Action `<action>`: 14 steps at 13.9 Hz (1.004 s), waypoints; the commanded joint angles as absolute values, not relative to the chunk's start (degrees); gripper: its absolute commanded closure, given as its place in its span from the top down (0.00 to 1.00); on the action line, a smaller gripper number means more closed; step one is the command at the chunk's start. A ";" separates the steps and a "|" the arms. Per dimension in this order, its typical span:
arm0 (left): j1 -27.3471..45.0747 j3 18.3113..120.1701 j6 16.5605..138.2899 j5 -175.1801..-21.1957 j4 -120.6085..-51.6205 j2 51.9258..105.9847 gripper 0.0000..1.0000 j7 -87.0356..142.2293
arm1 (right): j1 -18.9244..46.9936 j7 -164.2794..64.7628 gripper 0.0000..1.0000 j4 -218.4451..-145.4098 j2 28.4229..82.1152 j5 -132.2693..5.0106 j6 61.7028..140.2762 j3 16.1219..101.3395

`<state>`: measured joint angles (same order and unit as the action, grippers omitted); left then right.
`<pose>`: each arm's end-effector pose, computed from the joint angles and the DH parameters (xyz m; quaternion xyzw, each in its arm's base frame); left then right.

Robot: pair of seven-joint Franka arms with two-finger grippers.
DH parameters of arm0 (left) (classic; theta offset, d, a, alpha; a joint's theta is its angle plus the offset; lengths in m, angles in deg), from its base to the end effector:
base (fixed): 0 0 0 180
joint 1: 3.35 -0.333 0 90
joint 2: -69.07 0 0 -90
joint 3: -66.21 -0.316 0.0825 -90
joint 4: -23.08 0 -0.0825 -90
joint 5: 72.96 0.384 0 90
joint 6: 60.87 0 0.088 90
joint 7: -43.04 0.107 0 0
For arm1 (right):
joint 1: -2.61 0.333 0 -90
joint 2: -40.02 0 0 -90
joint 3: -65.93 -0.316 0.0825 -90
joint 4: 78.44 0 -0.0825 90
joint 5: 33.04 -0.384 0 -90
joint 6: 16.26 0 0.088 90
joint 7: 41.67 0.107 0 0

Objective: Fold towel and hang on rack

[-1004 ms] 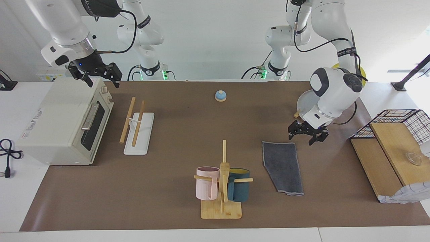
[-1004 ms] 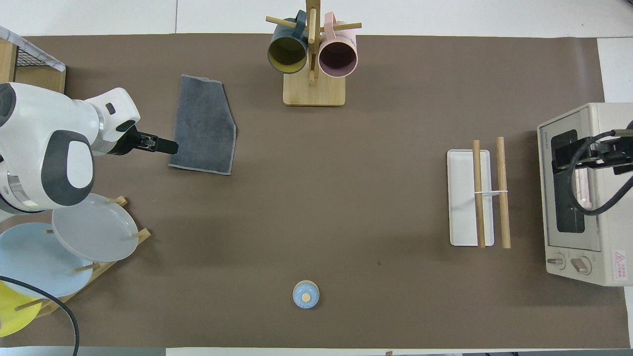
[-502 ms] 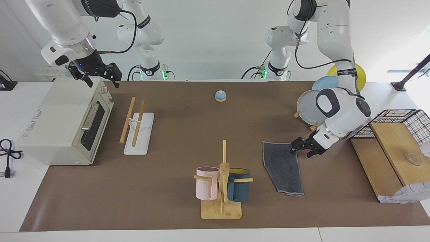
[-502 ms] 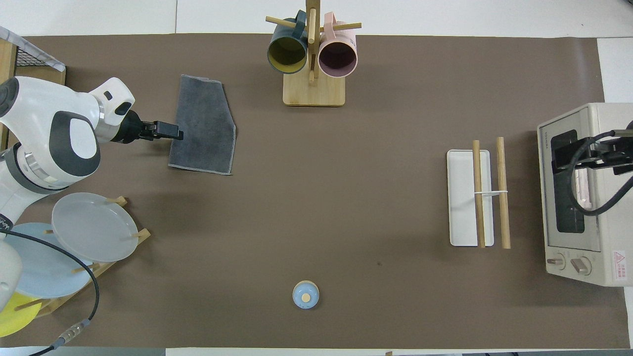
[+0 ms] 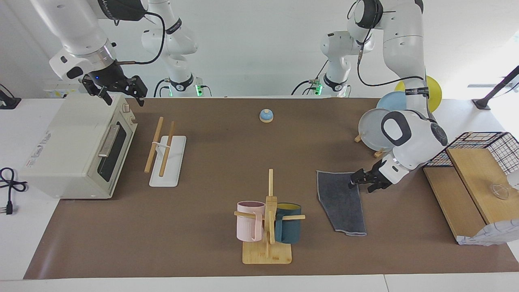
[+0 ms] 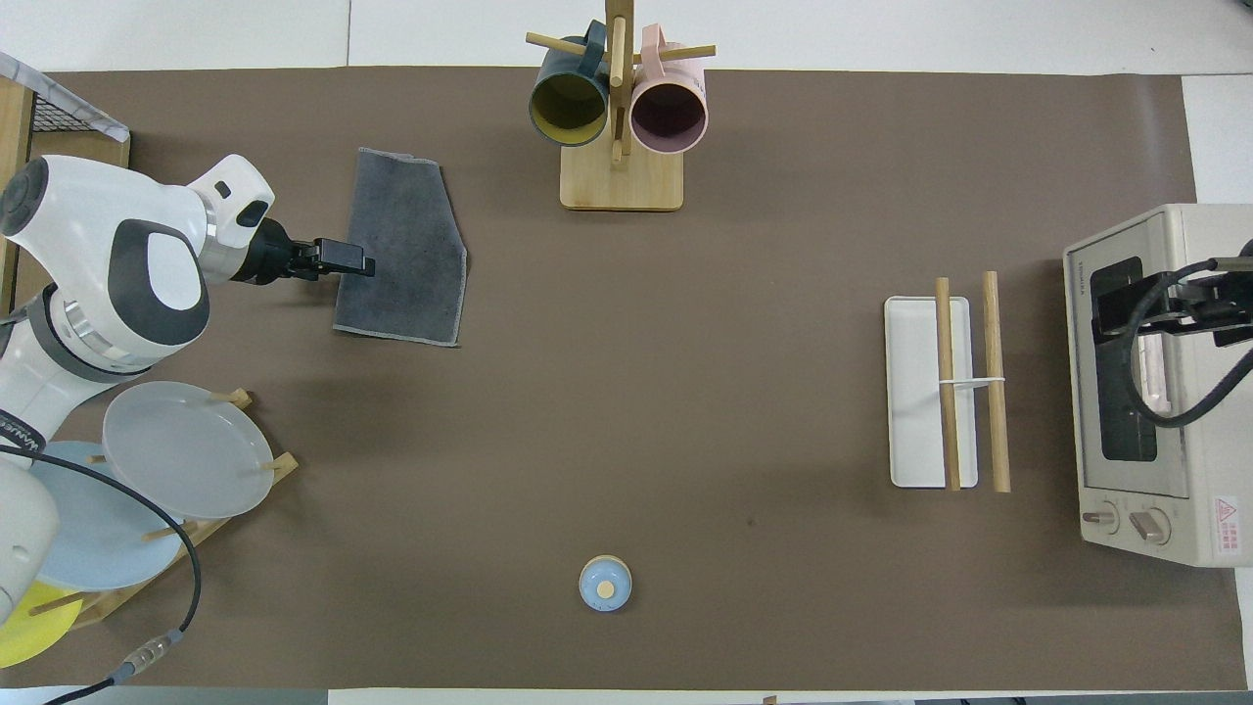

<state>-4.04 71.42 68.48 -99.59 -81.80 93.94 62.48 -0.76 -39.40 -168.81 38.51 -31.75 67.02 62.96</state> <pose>0.6423 -0.0588 0.2990 0.9791 -0.0539 0.0209 0.1952 0.5336 -0.0060 0.6262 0.9985 -0.0241 -0.0485 0.0127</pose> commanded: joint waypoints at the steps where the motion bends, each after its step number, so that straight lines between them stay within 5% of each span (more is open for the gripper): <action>1: -2.92 71.13 68.59 -101.18 -82.56 94.21 1.00 63.34 | -1.52 -40.35 1.00 -169.85 37.55 -31.90 67.33 62.50; 4: -2.48 71.13 70.08 -101.26 -82.82 94.65 1.00 63.34 | -1.52 -40.27 1.00 -169.85 37.55 -31.90 67.33 62.50; 14: -1.68 70.96 69.82 -101.00 -84.32 94.30 0.00 63.43 | -1.52 -40.35 1.00 -169.85 37.55 -31.90 67.33 62.50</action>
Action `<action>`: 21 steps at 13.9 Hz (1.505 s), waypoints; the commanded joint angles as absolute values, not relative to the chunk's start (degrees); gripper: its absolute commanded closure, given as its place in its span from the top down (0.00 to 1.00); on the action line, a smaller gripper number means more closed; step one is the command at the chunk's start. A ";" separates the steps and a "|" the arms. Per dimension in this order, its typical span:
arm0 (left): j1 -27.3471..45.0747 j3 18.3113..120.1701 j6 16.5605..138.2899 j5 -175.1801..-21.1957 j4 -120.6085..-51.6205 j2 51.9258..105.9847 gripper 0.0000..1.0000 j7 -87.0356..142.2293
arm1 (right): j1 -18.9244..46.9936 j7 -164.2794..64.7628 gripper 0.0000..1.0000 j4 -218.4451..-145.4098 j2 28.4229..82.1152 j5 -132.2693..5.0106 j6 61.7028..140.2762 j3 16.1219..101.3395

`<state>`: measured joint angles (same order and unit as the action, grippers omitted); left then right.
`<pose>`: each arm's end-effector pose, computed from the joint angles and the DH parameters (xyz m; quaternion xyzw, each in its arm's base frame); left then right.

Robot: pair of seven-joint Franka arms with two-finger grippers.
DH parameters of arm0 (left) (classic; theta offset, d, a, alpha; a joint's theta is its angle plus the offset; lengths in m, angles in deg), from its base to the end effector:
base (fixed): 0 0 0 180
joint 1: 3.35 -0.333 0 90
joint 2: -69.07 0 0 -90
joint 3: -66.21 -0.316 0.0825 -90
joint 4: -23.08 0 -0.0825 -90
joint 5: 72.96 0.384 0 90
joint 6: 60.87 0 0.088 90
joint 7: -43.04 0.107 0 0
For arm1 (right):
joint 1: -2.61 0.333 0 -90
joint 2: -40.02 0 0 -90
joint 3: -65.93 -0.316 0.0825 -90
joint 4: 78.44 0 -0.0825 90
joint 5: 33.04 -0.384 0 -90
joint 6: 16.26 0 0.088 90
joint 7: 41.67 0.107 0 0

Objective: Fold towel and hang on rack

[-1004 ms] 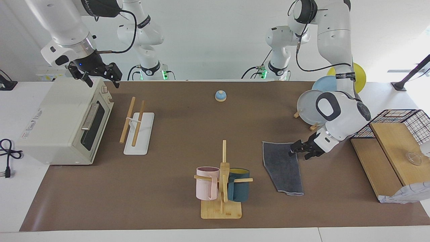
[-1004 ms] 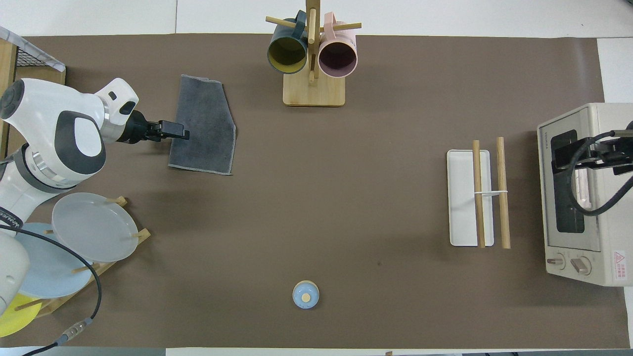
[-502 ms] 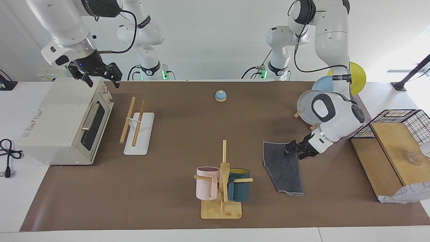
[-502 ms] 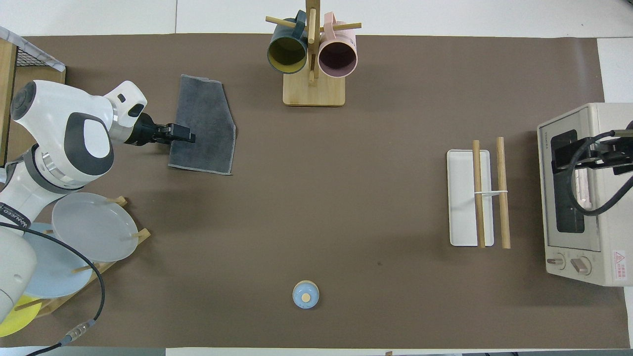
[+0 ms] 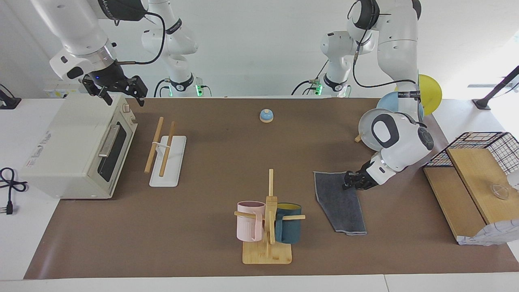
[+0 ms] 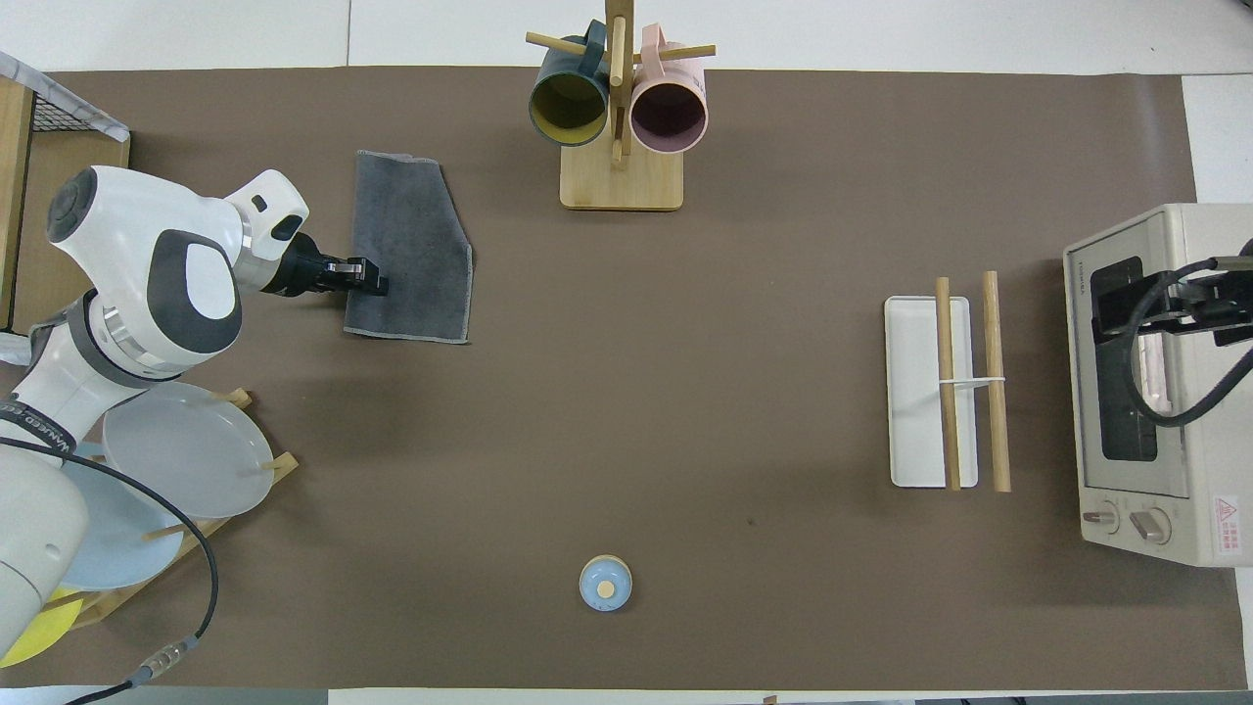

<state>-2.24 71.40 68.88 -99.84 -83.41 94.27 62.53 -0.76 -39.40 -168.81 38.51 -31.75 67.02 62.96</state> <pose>0.6324 -0.0781 0.2837 0.9785 -0.0647 0.0047 0.1958 0.5336 -0.0060 0.6262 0.9985 -0.0241 -0.0485 0.0127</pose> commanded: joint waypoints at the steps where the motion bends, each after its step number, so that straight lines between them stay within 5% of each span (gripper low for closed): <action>1: -2.12 70.96 69.21 -101.00 -83.97 94.30 0.00 63.43 | -1.52 -40.27 1.00 -169.85 37.55 -31.90 67.41 62.50; 9: -3.18 71.05 61.66 -101.18 -75.80 93.68 0.00 51.59 | -1.52 -40.35 1.00 -169.85 37.55 -31.90 67.33 62.50; 21: -2.47 77.72 53.83 -101.26 -71.75 81.39 0.00 -7.62 | 0.24 -38.45 1.00 -174.05 36.15 -42.50 72.41 61.89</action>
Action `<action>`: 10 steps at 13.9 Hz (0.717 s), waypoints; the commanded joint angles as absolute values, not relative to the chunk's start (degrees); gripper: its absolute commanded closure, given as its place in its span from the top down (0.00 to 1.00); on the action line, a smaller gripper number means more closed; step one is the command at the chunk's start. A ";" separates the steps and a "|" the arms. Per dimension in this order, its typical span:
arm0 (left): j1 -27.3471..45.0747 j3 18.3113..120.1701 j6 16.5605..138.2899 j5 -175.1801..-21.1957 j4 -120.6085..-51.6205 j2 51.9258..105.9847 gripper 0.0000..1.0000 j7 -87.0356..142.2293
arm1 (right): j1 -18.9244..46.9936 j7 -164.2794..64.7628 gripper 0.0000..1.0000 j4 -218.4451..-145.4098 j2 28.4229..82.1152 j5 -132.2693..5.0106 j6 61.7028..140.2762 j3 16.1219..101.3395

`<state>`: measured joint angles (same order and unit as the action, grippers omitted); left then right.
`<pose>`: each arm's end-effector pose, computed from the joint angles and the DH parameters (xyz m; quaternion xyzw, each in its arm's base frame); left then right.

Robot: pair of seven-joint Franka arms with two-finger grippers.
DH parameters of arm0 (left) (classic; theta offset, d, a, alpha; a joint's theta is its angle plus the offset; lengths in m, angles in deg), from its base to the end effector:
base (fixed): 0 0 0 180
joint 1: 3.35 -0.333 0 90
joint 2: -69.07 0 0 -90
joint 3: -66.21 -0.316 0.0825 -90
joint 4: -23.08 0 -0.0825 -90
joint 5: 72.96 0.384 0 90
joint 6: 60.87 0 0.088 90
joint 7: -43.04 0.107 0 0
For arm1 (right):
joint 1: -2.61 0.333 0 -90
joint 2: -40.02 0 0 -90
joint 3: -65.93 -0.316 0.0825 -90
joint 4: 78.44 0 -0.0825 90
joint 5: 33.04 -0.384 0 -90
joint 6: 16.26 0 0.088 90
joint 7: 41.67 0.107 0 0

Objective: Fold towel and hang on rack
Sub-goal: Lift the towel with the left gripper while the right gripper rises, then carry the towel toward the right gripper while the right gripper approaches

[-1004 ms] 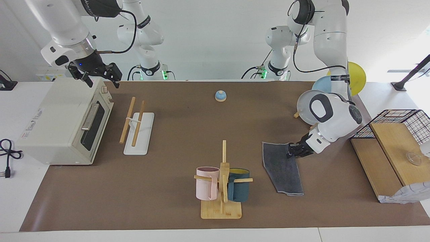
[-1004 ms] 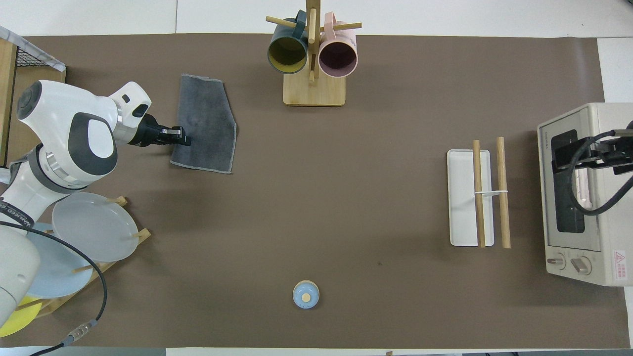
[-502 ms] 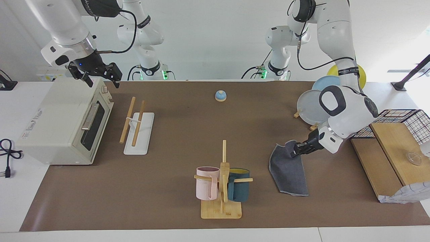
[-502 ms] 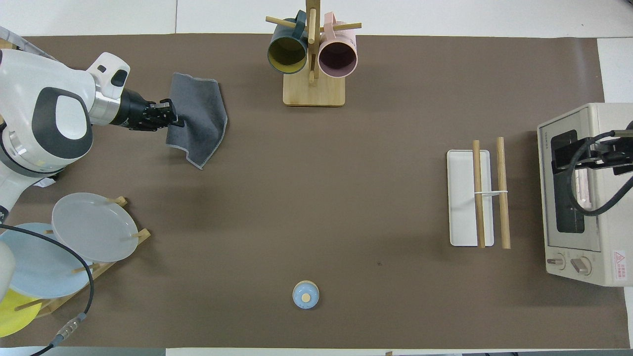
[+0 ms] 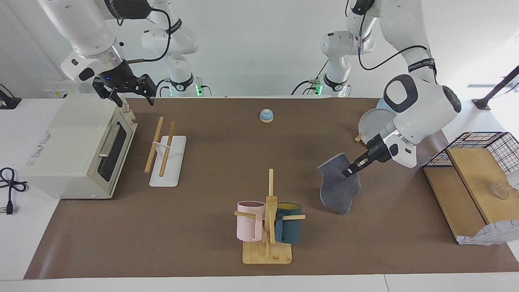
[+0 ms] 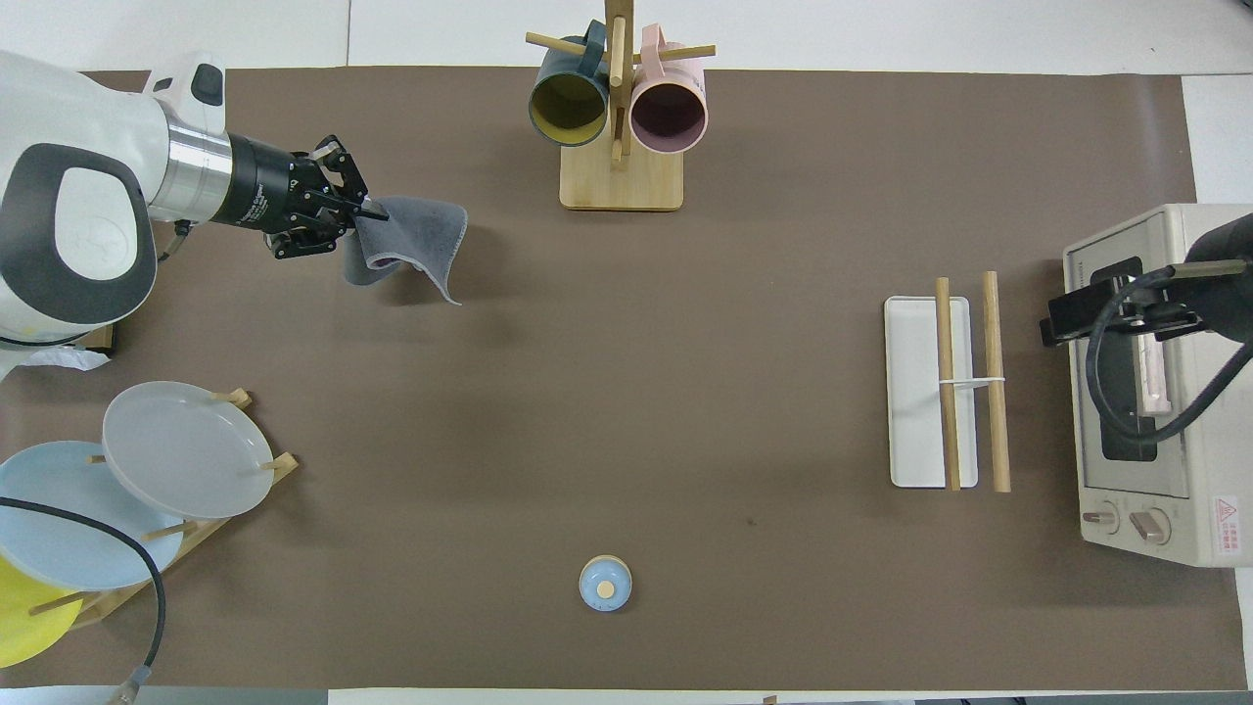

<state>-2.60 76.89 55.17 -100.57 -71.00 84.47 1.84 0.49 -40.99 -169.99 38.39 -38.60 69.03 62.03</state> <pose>0.6383 -0.1445 0.4794 0.9063 0.3406 -0.0577 0.2435 0.5358 0.0282 0.6210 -0.9980 -0.0116 0.0414 0.0466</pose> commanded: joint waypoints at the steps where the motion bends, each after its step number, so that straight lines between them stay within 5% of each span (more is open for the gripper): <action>1: -2.47 78.34 53.74 -101.35 -72.01 79.90 0.00 -13.33 | 0.24 -33.98 1.00 -175.54 35.54 -47.23 73.99 61.89; 10: 5.33 79.84 59.07 -104.60 -75.16 70.48 0.00 -56.84 | 16.92 23.51 1.00 -184.43 35.97 -71.69 103.95 61.89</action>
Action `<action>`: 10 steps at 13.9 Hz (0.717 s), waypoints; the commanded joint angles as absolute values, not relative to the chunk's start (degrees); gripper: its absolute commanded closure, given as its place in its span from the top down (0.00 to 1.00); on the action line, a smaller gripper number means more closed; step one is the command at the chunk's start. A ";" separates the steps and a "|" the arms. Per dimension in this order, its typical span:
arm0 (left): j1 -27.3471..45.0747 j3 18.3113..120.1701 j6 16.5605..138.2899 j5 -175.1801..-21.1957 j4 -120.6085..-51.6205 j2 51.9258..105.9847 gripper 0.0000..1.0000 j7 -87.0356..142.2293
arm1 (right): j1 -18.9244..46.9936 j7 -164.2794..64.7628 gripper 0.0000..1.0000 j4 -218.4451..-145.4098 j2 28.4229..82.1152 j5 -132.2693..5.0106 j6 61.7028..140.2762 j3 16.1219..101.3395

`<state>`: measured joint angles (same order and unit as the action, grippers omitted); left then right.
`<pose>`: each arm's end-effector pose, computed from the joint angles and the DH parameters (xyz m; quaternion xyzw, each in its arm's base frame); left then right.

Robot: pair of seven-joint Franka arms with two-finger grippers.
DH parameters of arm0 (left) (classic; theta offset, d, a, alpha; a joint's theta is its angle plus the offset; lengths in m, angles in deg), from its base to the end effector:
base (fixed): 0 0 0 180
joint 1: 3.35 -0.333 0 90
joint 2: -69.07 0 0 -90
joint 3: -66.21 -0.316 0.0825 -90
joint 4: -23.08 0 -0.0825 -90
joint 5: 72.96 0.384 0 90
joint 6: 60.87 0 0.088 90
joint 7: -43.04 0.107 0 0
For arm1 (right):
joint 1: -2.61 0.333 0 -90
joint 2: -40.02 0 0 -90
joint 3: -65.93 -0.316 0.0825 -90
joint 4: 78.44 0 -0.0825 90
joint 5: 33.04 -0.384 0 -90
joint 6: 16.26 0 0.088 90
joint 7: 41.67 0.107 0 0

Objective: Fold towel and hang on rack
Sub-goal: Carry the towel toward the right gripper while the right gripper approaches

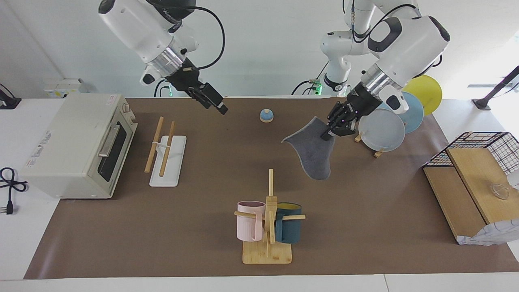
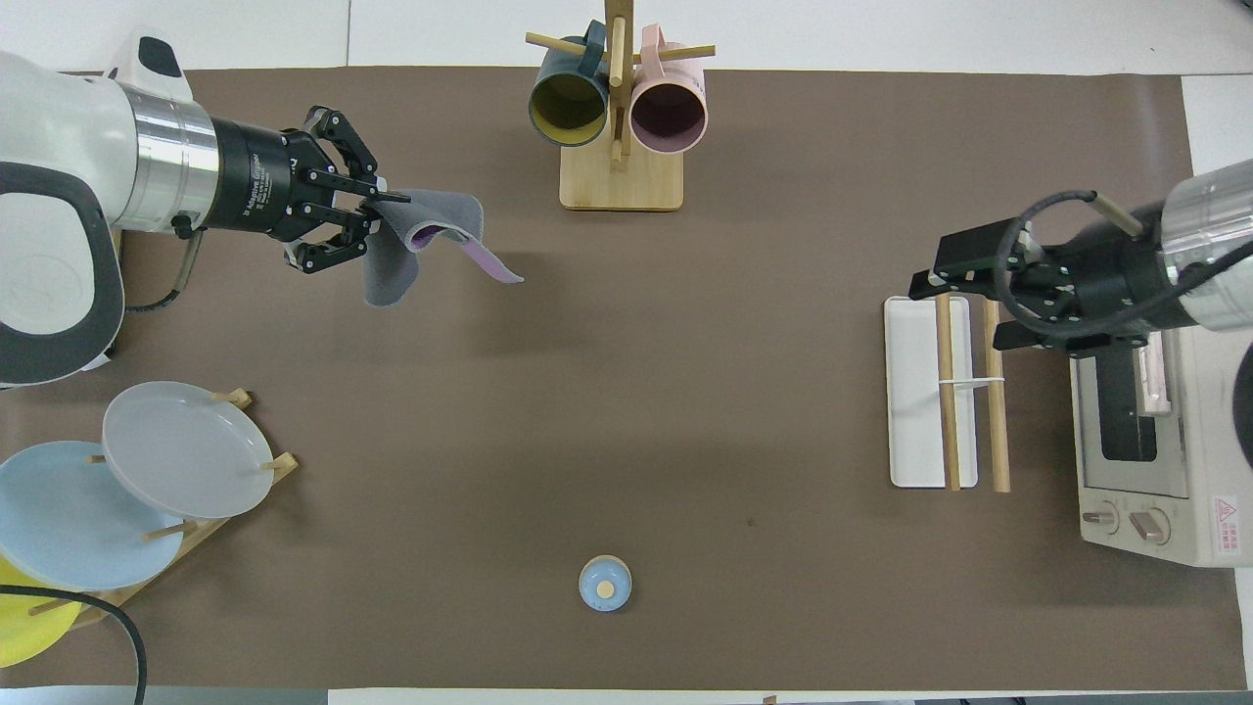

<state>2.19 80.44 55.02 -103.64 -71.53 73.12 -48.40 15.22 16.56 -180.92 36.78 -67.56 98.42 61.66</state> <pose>0.5686 -0.2304 0.5998 0.7243 0.6215 -0.1335 0.2669 0.5369 0.1999 0.6035 -0.8554 0.4151 0.0700 0.3017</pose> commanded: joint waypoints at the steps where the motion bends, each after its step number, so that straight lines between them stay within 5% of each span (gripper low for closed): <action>1: 7.35 79.75 62.23 -104.60 -76.92 69.35 0.00 -60.98 | 17.46 28.15 1.00 -184.61 36.58 -75.89 106.94 61.89; 10: 13.34 79.75 71.40 -103.90 -81.33 67.66 0.00 -77.10 | 24.04 40.33 1.00 -184.09 39.83 -85.07 118.29 61.80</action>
